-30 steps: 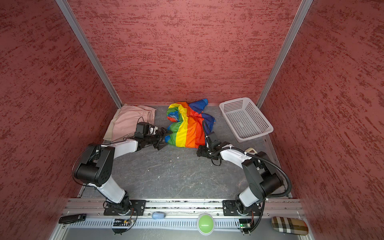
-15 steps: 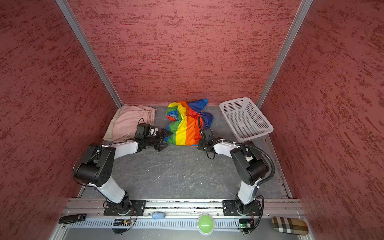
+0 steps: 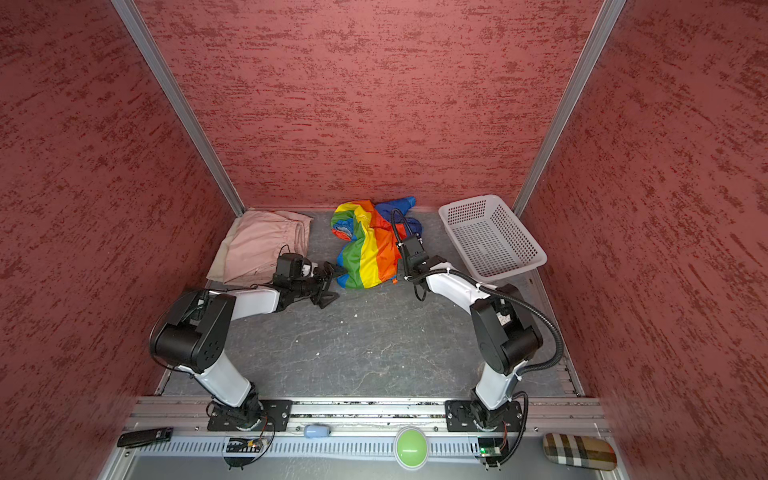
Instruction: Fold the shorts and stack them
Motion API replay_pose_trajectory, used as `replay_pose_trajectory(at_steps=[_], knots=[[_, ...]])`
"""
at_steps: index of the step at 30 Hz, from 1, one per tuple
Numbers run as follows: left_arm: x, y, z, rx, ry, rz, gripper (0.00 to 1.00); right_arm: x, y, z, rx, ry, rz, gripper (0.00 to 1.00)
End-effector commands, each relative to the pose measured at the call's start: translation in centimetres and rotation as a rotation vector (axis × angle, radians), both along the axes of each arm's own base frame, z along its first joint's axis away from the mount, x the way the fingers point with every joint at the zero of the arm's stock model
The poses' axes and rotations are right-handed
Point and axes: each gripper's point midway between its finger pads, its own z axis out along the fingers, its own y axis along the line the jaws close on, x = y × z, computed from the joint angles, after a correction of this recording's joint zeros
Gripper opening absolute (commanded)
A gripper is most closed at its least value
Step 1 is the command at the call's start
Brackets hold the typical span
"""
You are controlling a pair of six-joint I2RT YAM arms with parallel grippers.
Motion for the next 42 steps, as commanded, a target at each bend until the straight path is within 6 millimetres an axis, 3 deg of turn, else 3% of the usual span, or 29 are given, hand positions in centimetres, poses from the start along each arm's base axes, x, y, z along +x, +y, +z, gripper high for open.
replay_pose_trajectory(at_steps=[1, 6, 13, 19, 24, 27, 30, 33, 36, 38, 42], knots=[[1.3, -0.7, -0.1, -0.082, 0.014, 0.118, 0.96, -0.2, -0.4, 1.3, -0.015, -0.008, 0.006, 0.0], [2.1, -1.7, -1.1, -0.132, 0.031, 0.179, 0.75, 0.0, 0.4, 3.9, 0.043, -0.043, 0.022, 0.0], [2.5, -2.9, -2.7, -0.196, 0.05, 0.273, 0.67, 1.2, 1.9, 9.6, 0.109, -0.123, 0.059, 0.0], [3.4, -3.9, -3.3, -0.225, 0.018, 0.342, 0.57, 1.7, 2.3, 11.6, 0.121, -0.153, 0.074, 0.0], [4.6, -4.2, -3.6, -0.226, -0.027, 0.365, 0.29, 1.6, 2.3, 12.0, 0.128, -0.159, 0.077, 0.0], [5.4, -4.4, -2.5, -0.261, -0.076, 0.361, 0.02, 1.6, 2.2, 12.0, 0.123, -0.161, 0.075, 0.0], [5.9, -4.0, 0.8, -0.289, -0.152, 0.339, 0.0, 1.4, 1.4, 12.4, 0.106, -0.163, 0.07, 0.0], [6.0, -2.5, 5.6, -0.258, -0.242, 0.315, 0.0, 1.1, -0.2, 14.0, 0.091, -0.193, 0.054, 0.0], [5.8, -0.2, 12.5, -0.184, -0.379, 0.292, 0.0, 0.0, -1.5, 17.8, 0.082, -0.283, 0.073, 0.0], [5.2, 1.1, 18.5, -0.116, -0.508, 0.262, 0.0, -1.3, -2.2, 21.4, 0.087, -0.372, 0.099, 0.0], [1.9, 3.2, 30.1, 0.064, -0.748, 0.229, 0.0, -4.3, -3.3, 28.1, 0.102, -0.542, 0.15, 0.0]])
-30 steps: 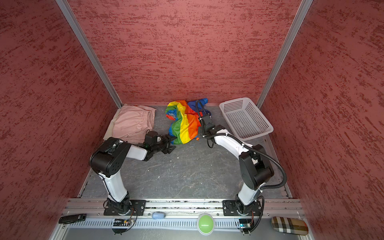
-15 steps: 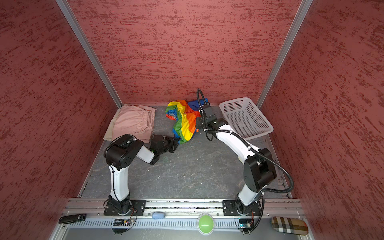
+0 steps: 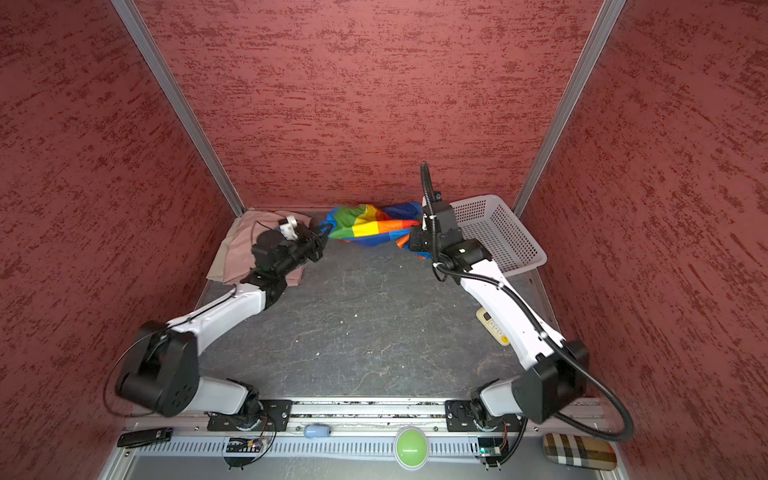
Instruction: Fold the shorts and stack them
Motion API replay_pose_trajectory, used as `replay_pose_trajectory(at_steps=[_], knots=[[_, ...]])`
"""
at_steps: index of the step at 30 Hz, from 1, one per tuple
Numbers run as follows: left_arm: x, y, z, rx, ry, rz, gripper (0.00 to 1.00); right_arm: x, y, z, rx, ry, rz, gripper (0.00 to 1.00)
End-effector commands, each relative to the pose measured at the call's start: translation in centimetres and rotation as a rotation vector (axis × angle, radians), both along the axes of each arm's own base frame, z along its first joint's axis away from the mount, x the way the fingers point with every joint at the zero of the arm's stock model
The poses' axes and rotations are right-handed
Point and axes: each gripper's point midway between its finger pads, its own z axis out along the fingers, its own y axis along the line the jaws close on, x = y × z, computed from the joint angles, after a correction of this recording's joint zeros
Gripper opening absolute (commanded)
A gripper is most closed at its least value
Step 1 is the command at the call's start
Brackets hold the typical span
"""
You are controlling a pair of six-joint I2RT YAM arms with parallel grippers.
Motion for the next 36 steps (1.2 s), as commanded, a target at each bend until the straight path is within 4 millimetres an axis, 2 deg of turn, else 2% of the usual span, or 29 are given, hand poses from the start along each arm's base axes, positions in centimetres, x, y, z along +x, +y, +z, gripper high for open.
replay_pose_trajectory(at_steps=[1, 4, 7, 9, 11, 14, 16, 19, 22, 24, 27, 29, 30, 33, 35, 36], knots=[[-3.6, 1.3, 4.7, 0.253, -0.09, 0.023, 0.0, -2.6, -1.0, 7.1, -0.004, -0.196, 0.054, 0.0], [-6.2, 1.9, 10.0, 0.248, -0.172, 0.028, 0.0, -4.9, -1.6, 12.1, 0.03, -0.325, 0.082, 0.0], [-7.8, 2.1, 12.6, 0.204, -0.199, 0.008, 0.0, -5.8, -2.5, 16.0, 0.03, -0.41, 0.068, 0.0], [-8.5, 2.3, 13.8, 0.188, -0.212, 0.004, 0.0, -5.3, -2.9, 17.4, 0.007, -0.43, 0.06, 0.0], [-8.3, 2.8, 14.2, 0.209, -0.206, 0.017, 0.0, -3.9, -3.4, 17.5, -0.017, -0.425, 0.039, 0.0], [-5.8, 4.2, 11.7, 0.206, -0.122, 0.026, 0.0, 0.1, -4.0, 14.7, -0.002, -0.343, 0.041, 0.0], [-3.1, 5.2, 8.7, 0.205, -0.05, 0.027, 0.0, 4.2, -4.6, 11.3, 0.015, -0.258, 0.015, 0.0], [1.1, 6.1, 4.0, 0.201, 0.046, 0.001, 0.0, 9.8, -4.7, 4.7, 0.014, -0.107, 0.001, 0.0], [4.6, 6.4, -0.4, 0.202, 0.127, -0.025, 0.0, 13.1, -3.4, -0.6, 0.026, 0.005, 0.027, 0.0], [6.6, 6.4, -4.3, 0.19, 0.198, -0.046, 0.0, 14.8, -2.4, -4.1, 0.053, 0.075, 0.048, 0.0], [8.8, 6.8, -9.1, 0.186, 0.272, -0.057, 0.0, 16.5, -1.8, -7.9, 0.064, 0.149, 0.045, 0.0], [10.0, 7.4, -11.5, 0.199, 0.309, -0.052, 0.0, 17.2, -1.7, -9.5, 0.058, 0.183, 0.045, 0.0], [10.6, 7.8, -12.5, 0.197, 0.327, -0.05, 0.0, 17.6, -1.7, -10.2, 0.051, 0.197, 0.039, 0.05], [11.8, 8.2, -13.8, 0.152, 0.338, -0.064, 0.0, 17.6, -2.1, -10.5, 0.026, 0.227, 0.021, 0.27], [12.1, 8.3, -13.2, 0.141, 0.325, -0.069, 0.0, 16.8, -2.7, -9.6, 0.023, 0.224, -0.005, 0.46], [12.2, 8.3, -12.7, 0.144, 0.313, -0.068, 0.0, 16.2, -3.1, -9.0, 0.027, 0.219, -0.027, 0.51]])
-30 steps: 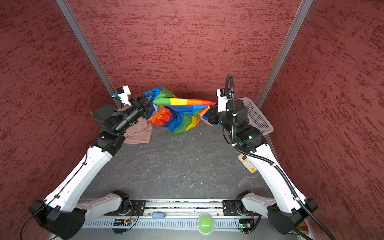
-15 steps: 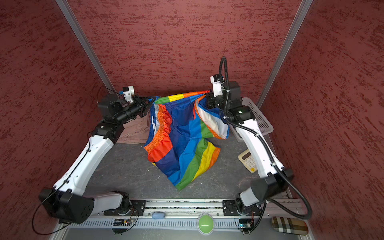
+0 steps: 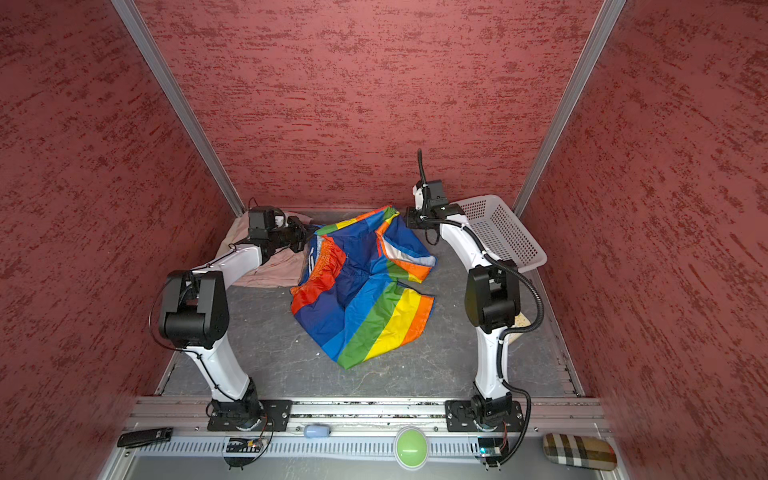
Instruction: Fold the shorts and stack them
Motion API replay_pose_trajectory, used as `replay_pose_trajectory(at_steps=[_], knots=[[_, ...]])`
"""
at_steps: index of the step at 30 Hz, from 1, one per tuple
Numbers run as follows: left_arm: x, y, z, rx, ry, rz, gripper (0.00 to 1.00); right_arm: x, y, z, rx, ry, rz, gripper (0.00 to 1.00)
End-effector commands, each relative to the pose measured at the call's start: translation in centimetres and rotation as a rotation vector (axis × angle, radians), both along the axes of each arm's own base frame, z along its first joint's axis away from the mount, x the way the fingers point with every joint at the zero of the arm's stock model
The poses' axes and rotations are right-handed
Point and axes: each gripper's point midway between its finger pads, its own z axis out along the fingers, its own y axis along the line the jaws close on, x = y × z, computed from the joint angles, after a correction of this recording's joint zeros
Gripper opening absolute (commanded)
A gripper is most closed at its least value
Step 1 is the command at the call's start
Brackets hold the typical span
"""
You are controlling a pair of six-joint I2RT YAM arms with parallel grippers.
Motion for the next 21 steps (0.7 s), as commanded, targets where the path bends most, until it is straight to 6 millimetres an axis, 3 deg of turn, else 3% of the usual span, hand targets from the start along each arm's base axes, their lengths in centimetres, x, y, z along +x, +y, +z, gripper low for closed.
replay_pose_trajectory(at_steps=[1, 3, 6, 8, 10, 14, 17, 21], knots=[[1.4, 0.4, 5.1, -0.01, -0.155, -0.007, 0.0, -1.4, -3.0, 4.4, -0.022, -0.061, -0.114, 0.55], [1.2, 0.4, 6.0, -0.015, -0.174, -0.007, 0.0, -3.2, -3.0, 5.0, 0.037, -0.06, -0.139, 0.63], [0.5, -0.1, 6.6, -0.025, -0.186, -0.023, 0.0, -5.7, -1.0, 4.5, 0.211, -0.022, -0.138, 0.82], [-0.2, -0.4, 6.6, -0.039, -0.191, -0.025, 0.0, -7.1, 2.0, 4.1, 0.333, -0.014, -0.116, 0.99], [-0.7, -0.6, 6.3, -0.049, -0.19, -0.025, 0.0, -7.8, 4.9, 3.3, 0.387, -0.016, -0.102, 0.99], [-1.8, -1.0, 5.9, -0.059, -0.183, -0.031, 0.0, -5.7, 10.1, -0.8, 0.344, 0.068, -0.048, 0.99], [-2.5, -1.3, 5.7, -0.06, -0.177, -0.039, 0.0, -3.3, 12.2, -3.2, 0.298, 0.072, -0.04, 0.99], [-3.0, -1.6, 5.3, -0.063, -0.168, -0.049, 0.0, -1.8, 14.0, -3.1, 0.356, 0.067, -0.027, 0.99]])
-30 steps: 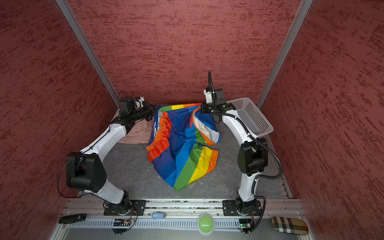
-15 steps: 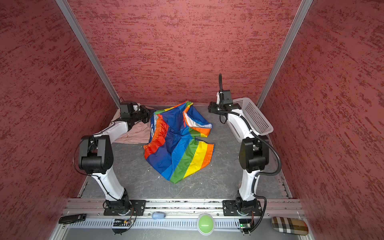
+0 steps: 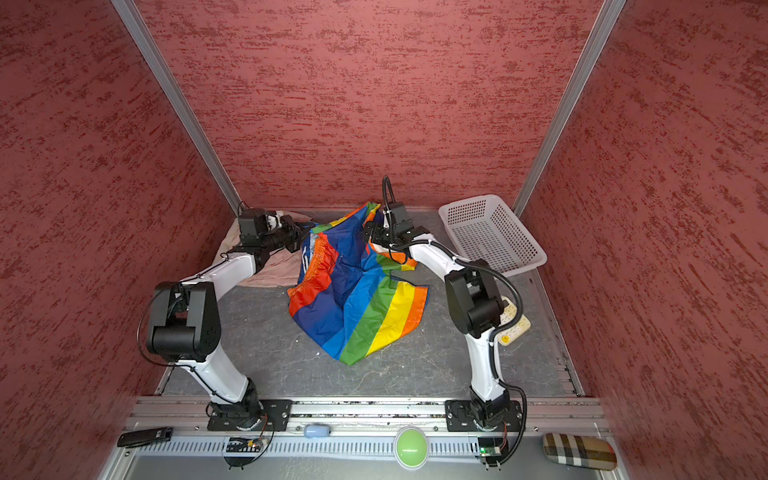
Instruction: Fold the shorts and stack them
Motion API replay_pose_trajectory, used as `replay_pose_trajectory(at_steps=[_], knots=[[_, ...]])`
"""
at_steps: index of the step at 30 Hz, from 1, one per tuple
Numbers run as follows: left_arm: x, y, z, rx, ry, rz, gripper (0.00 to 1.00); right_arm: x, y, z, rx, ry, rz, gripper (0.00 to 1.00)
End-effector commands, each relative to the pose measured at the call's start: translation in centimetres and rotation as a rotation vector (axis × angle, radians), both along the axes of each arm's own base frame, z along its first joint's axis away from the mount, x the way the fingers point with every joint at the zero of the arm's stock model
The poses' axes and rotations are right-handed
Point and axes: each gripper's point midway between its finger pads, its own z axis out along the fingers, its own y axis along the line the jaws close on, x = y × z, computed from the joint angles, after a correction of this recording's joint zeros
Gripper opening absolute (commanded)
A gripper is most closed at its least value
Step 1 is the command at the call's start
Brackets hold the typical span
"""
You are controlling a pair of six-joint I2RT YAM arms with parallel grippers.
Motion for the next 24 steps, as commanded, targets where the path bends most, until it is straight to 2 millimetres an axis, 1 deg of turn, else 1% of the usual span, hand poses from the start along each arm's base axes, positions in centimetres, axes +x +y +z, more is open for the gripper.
replay_pose_trajectory(at_steps=[1, 4, 6, 7, 9, 12, 14, 15, 16, 17, 18, 21, 24], knots=[[-0.7, -0.8, 2.1, -0.006, -0.07, -0.032, 0.0, 1.6, 0.4, 3.7, 0.102, -0.064, -0.048, 0.99], [-1.0, -1.0, 1.9, -0.01, -0.07, -0.031, 0.0, 1.9, 0.1, 4.3, 0.181, -0.066, -0.127, 0.99], [-1.0, -1.1, 2.0, -0.022, -0.075, -0.031, 0.0, 2.6, -0.7, 3.9, 0.166, -0.07, -0.19, 0.99], [-1.0, -1.2, 2.0, -0.027, -0.077, -0.034, 0.0, 3.0, -1.0, 3.7, 0.155, -0.078, -0.212, 0.97], [-1.2, -1.4, 2.2, -0.03, -0.08, -0.042, 0.0, 3.8, -1.1, 3.4, 0.148, -0.088, -0.232, 0.86], [-1.4, -1.3, 2.7, -0.032, -0.087, -0.044, 0.0, 5.0, -0.4, 2.6, 0.131, -0.08, -0.219, 0.66], [-1.6, -1.2, 2.9, -0.034, -0.092, -0.043, 0.0, 5.6, -0.6, 2.6, 0.112, -0.094, -0.229, 0.43], [-1.7, -1.1, 3.1, -0.033, -0.096, -0.043, 0.0, 5.8, -1.0, 2.7, 0.094, -0.104, -0.237, 0.26], [-1.9, -0.9, 3.1, -0.032, -0.095, -0.041, 0.0, 5.9, -1.5, 3.0, 0.081, -0.112, -0.241, 0.12], [-2.0, -0.7, 3.1, -0.033, -0.095, -0.038, 0.0, 6.0, -2.0, 3.2, 0.071, -0.117, -0.243, 0.05], [-2.2, -0.4, 3.1, -0.034, -0.095, -0.034, 0.0, 6.0, -2.7, 3.6, 0.062, -0.125, -0.246, 0.0], [-2.7, 0.8, 2.9, -0.035, -0.093, -0.016, 0.0, 5.1, -5.6, 4.7, 0.031, -0.145, -0.257, 0.0], [-3.2, 1.8, 2.8, -0.035, -0.09, -0.005, 0.0, 3.4, -9.5, 5.2, -0.021, -0.166, -0.289, 0.0]])
